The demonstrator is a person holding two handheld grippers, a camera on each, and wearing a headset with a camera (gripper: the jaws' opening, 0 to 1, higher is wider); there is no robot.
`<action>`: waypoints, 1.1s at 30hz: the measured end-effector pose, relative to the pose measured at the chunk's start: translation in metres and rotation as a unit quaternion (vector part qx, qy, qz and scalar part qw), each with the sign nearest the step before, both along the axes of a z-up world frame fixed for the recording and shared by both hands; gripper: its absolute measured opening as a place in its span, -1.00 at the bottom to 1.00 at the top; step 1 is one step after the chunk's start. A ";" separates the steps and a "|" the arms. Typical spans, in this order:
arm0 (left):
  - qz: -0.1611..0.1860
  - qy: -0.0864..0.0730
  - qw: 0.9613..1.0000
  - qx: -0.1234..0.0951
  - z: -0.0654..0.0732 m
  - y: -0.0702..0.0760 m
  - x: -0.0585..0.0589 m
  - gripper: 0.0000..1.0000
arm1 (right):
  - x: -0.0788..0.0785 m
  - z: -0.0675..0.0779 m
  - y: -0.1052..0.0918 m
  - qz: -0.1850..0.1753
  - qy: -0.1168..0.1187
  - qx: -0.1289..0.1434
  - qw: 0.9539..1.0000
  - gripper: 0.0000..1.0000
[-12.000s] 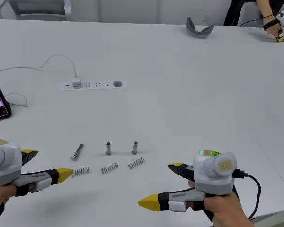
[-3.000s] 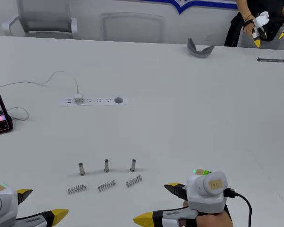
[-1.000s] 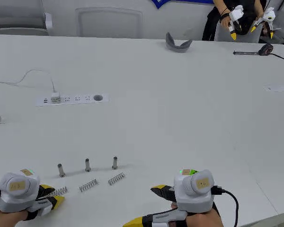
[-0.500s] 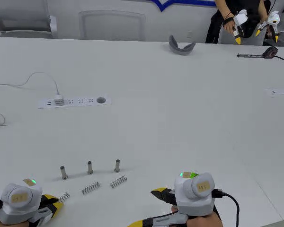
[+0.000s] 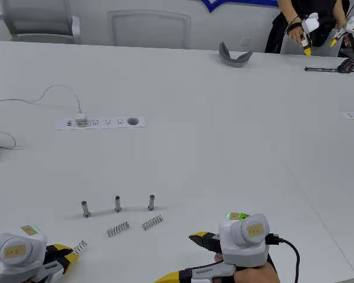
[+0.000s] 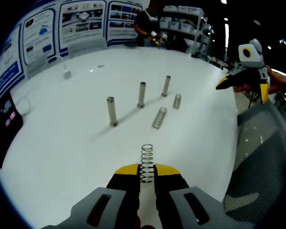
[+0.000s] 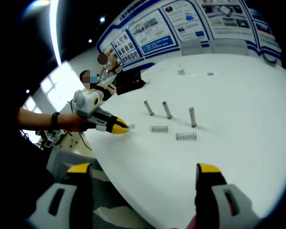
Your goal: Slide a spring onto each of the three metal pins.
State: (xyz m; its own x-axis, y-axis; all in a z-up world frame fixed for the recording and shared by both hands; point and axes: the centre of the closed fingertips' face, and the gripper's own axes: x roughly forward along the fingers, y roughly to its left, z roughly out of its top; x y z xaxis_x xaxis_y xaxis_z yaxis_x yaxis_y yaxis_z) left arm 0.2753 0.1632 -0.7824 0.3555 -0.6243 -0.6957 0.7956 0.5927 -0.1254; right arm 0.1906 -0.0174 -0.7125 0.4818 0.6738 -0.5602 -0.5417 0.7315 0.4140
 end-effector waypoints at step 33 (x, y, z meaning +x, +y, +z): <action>-0.010 -0.055 0.997 -0.047 0.075 -0.004 -0.027 -0.78 | 0.009 0.016 0.028 0.025 -0.010 0.050 0.998 0.60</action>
